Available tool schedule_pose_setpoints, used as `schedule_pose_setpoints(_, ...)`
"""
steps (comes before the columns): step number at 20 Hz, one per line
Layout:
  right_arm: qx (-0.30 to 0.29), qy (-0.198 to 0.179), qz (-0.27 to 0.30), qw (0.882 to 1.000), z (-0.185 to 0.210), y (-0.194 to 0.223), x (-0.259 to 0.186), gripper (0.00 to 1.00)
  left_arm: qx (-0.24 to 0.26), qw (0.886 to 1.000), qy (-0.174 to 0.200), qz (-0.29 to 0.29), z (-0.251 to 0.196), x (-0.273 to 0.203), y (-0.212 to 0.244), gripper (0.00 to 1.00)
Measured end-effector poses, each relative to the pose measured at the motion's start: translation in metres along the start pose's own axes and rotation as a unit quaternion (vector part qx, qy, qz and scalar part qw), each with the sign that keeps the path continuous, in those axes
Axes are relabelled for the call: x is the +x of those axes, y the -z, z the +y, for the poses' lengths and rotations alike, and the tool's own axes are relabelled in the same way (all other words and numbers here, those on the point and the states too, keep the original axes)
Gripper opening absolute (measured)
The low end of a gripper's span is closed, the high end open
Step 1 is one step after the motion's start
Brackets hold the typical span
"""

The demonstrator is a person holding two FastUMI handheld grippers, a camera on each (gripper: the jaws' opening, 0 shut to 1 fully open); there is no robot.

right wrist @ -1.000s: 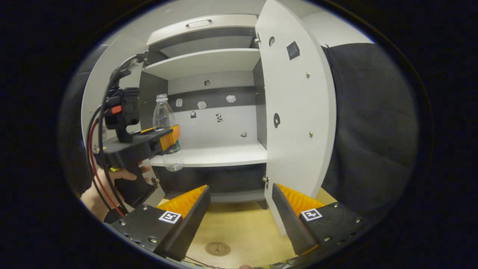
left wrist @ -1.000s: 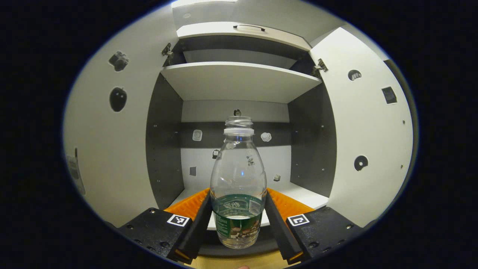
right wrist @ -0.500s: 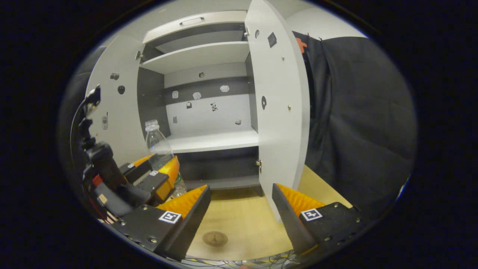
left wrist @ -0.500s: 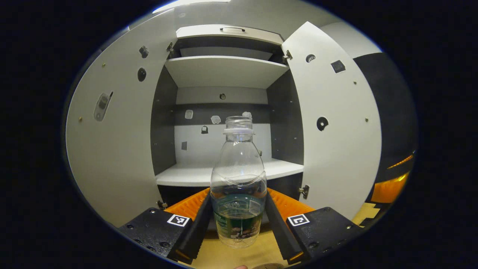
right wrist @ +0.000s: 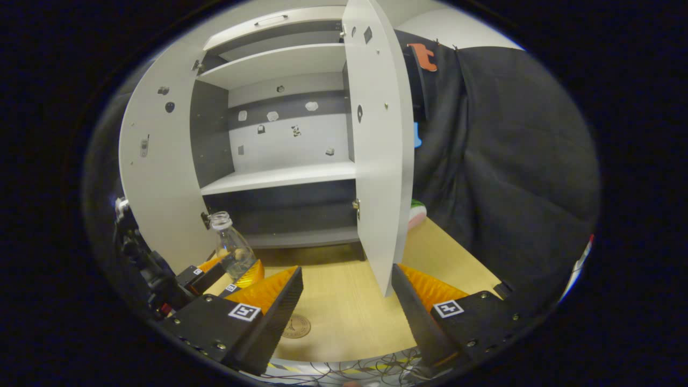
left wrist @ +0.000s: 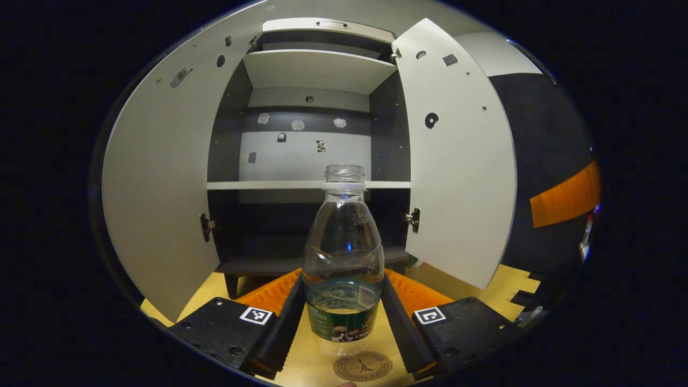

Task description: Grasp the bottle in the cabinet with the left hand and place it on the coaster, then close the right door with the right hand and the left door with the left hand.

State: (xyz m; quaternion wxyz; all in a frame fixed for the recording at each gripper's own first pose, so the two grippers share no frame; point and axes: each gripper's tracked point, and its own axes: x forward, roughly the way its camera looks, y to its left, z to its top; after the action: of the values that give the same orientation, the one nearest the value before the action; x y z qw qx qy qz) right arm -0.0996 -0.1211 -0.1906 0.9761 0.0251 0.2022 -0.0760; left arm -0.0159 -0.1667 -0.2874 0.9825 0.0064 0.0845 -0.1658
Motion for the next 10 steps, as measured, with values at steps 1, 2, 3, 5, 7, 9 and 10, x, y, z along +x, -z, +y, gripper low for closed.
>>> schedule_pose_setpoints(1, -0.002, 0.002, 0.007, 1.000, -0.003, 0.007, 0.001, 1.00, -0.002, 1.000, 0.007, 0.013, -0.005, -0.002, 0.016, 0.81)
schedule_pose_setpoints(2, -0.004, 0.003, 0.013, 1.000, -0.005, 0.013, -0.001, 1.00, -0.002, 1.000, 0.010, 0.026, -0.009, -0.003, 0.032, 0.81)
schedule_pose_setpoints(3, -0.005, 0.002, 0.017, 1.000, -0.006, 0.018, -0.001, 1.00, 0.000, 0.999, 0.012, 0.035, -0.012, -0.004, 0.043, 0.81)
schedule_pose_setpoints(5, -0.010, 0.003, 0.032, 0.999, -0.008, 0.027, -0.002, 0.98, -0.002, 0.999, 0.015, 0.042, -0.017, -0.004, 0.058, 0.81)
schedule_pose_setpoints(7, -0.017, 0.005, 0.039, 0.999, -0.012, 0.033, -0.003, 1.00, -0.007, 0.999, 0.017, 0.041, -0.022, -0.005, 0.065, 0.81)
schedule_pose_setpoints(9, -0.020, 0.008, 0.045, 0.999, -0.017, 0.037, -0.004, 1.00, -0.008, 0.999, 0.019, 0.042, -0.027, -0.002, 0.070, 0.81)
schedule_pose_setpoints(10, -0.019, 0.010, 0.047, 0.999, -0.019, 0.038, -0.004, 1.00, -0.006, 0.999, 0.016, 0.045, -0.027, -0.001, 0.074, 0.82)
